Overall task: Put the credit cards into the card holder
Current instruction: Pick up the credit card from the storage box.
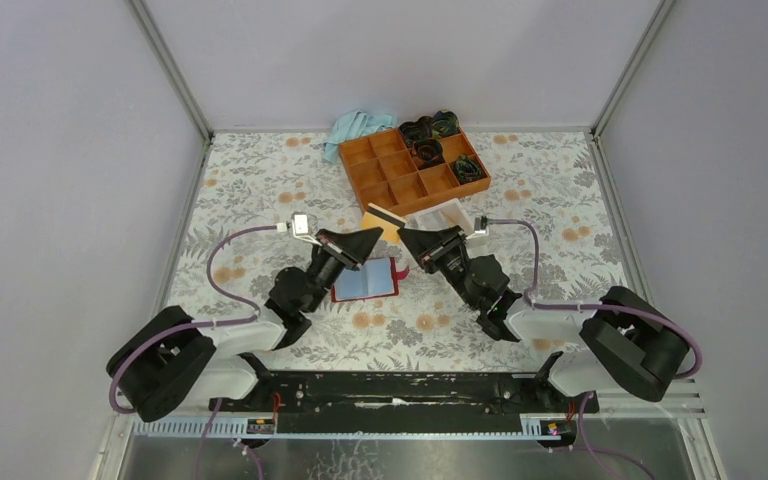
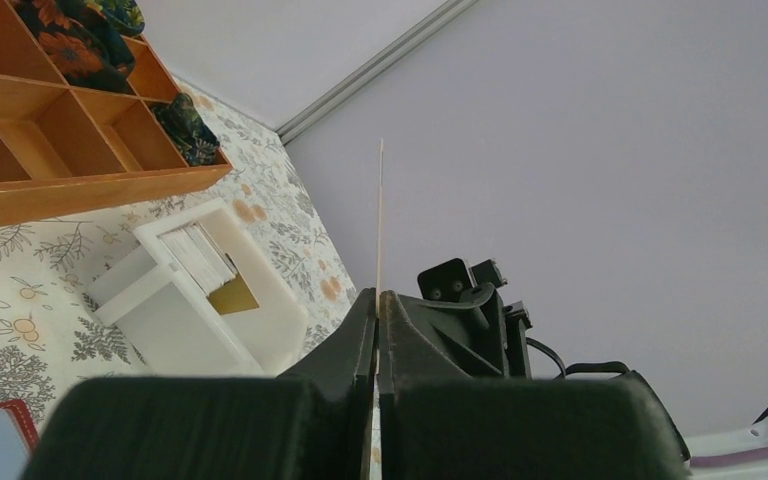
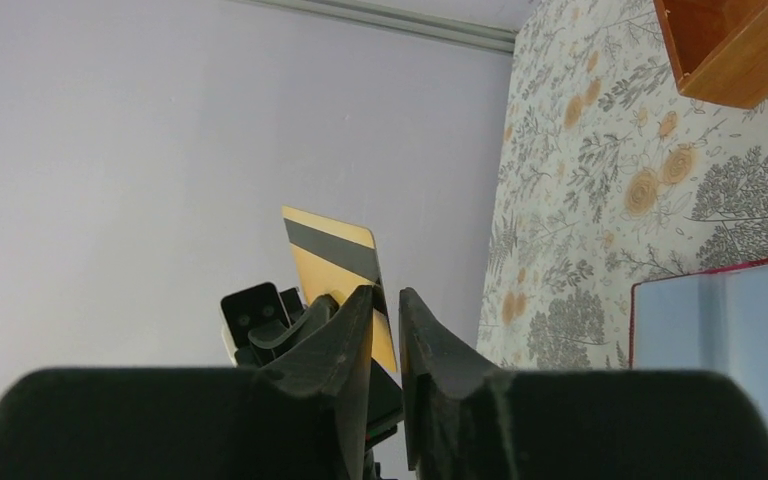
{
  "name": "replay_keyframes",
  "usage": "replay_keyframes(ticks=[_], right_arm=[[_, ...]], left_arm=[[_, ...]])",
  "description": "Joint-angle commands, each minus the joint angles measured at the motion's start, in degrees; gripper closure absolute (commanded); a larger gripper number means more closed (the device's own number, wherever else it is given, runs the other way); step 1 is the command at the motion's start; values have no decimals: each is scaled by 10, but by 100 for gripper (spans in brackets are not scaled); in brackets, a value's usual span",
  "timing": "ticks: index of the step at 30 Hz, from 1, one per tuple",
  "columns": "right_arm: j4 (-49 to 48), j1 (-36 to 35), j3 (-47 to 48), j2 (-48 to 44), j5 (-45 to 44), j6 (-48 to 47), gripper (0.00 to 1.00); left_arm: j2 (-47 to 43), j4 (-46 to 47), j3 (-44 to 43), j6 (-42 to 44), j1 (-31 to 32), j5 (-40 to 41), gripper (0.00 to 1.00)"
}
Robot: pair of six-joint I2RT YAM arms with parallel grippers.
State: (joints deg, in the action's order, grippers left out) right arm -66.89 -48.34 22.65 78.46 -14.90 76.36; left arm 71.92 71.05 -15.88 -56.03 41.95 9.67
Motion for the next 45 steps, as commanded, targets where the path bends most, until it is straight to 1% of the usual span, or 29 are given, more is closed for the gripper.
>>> replay_keyframes(ticks=[1, 5, 7, 10, 13, 15, 17, 20, 23, 26, 28, 31, 35, 38, 41, 45], right_arm=[[-24, -4, 4, -2, 23, -27, 72], [38, -3, 1, -43, 46, -97, 54], [65, -3, -4, -70, 49, -135, 48], [110, -3, -11, -118, 52, -198, 46], [166, -3, -23, -176, 41, -262, 45], [220, -2, -22, -217, 24, -293, 43], [285, 0, -10, -251, 8, -332, 42], [353, 12, 21, -277, 12, -383, 41], [401, 47, 64, -269, 53, -423, 41], [428, 90, 108, -244, 126, -441, 41], [454, 117, 147, -219, 181, -450, 41], [478, 142, 198, -184, 264, -455, 41], [524, 159, 260, -142, 320, -448, 41], [546, 176, 296, -105, 375, -434, 40], [555, 197, 313, -79, 435, -416, 39], [569, 215, 326, -82, 474, -414, 39]], left_arm=[[-23, 49, 12, 26, -7, 12, 100], [-58, 8, 17, 44, -11, -4, 100], [-83, -34, 18, 54, -12, -5, 100], [-118, -81, 25, 62, -14, -9, 100], [-145, -127, 28, 62, -23, -34, 100], [-158, -152, 28, 53, -28, -51, 100], [-167, -178, 25, 43, -31, -67, 100], [-171, -218, 11, 35, -44, -104, 100], [-180, -254, -1, 16, -80, -161, 100], [-195, -277, -4, -4, -117, -224, 100], [-197, -274, 0, -23, -141, -260, 100], [-179, -245, 13, -58, -173, -313, 100], [-144, -143, 50, -121, -191, -360, 100], [-130, -99, 59, -141, -201, -382, 100], [-131, -83, 61, -146, -204, -391, 100], [-126, -59, 75, -155, -205, -391, 100]])
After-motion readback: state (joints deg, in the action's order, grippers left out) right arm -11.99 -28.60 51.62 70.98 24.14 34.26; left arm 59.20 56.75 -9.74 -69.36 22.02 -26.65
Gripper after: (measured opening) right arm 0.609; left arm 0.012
